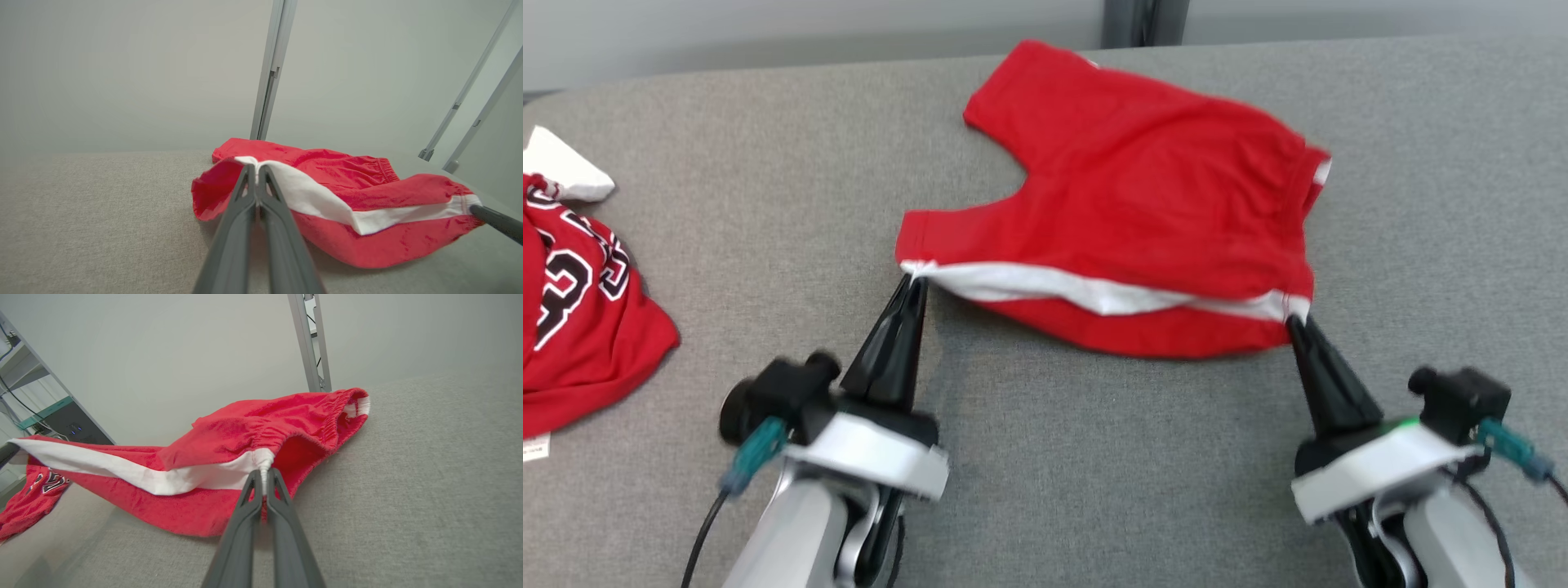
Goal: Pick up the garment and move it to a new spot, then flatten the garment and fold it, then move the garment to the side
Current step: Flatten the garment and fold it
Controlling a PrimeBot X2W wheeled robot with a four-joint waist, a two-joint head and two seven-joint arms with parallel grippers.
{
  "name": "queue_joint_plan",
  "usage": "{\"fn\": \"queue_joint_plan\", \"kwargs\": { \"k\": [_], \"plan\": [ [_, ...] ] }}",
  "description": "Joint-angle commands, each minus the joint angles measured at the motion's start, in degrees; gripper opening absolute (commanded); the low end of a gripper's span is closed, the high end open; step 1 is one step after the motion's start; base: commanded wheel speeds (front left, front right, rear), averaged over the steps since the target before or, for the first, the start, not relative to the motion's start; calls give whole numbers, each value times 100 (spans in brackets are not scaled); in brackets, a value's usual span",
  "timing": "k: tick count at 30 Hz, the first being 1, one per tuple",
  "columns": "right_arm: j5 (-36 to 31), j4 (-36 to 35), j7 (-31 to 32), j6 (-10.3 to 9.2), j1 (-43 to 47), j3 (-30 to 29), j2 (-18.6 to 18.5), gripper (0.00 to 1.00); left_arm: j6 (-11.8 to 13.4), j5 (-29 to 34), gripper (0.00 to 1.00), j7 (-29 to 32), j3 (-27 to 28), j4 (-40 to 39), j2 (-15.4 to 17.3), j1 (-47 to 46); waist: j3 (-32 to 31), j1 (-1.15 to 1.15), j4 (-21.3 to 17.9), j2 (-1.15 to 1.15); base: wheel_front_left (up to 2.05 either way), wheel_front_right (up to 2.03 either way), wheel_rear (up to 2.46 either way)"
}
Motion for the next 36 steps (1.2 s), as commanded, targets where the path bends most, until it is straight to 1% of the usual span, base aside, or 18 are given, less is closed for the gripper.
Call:
{"fn": "queue_joint_plan", "kwargs": {
  "k": [1, 5, 7, 12, 14, 15, 19, 23, 28, 30, 36],
  "plan": [
    [-98, -244, -31, 3, 328, -81, 37, 0, 18, 91, 0, -27, 115, -326, 137, 356, -203, 0, -39, 0, 0, 0, 0],
    [-285, -707, -25, 3, 1177, -159, 121, 0, 80, 244, 0, -25, 125, -969, 360, 1220, -452, 0, -76, 0, 0, 0, 0],
    [-336, -968, 10, 3, 1555, -174, 178, 0, 189, 265, 0, 51, 112, -1267, 453, 1622, -592, 0, -109, 0, 0, 0, 0],
    [-534, -1672, 287, 3, 2557, -422, 354, 0, 551, 237, 0, 367, 167, -2153, 551, 2500, -844, 0, -183, 0, 0, 0, 0],
    [-641, -1994, 467, 3, 2874, -443, 392, 0, 640, 210, 0, 485, 201, -2467, 613, 2760, -904, 0, -230, 0, 0, 0, 0],
    [-641, -1994, 467, 3, 2874, -443, 392, 0, 640, 210, 0, 485, 201, -2467, 613, 2760, -904, 0, -230, 0, 0, 0, 0],
    [-764, -2527, 729, 3, 3255, -513, 484, 0, 771, 206, 0, 680, 316, -2908, 759, 3051, -918, 0, -336, 0, 0, 0, 0],
    [-764, -2685, 823, 3, 3218, -582, 567, 0, 698, 201, 0, 866, 269, -3003, 843, 2823, -852, 0, -398, 0, 0, 0, 0],
    [-651, -2538, 754, 3, 2840, -705, 630, 0, 495, 165, 0, 972, 233, -2728, 842, 2052, -587, 0, -445, 0, 0, 0, 0],
    [-548, -2442, 667, 3, 2624, -796, 660, 0, 376, 185, 0, 1027, 209, -2492, 871, 1619, -448, 0, -463, 0, 0, 0, 0],
    [-326, -2030, 447, 3, 1868, -1018, 700, 0, -111, 187, 0, 1196, 62, -1580, 914, 183, 117, 0, -553, 0, 0, 0, 0]
  ]
}}
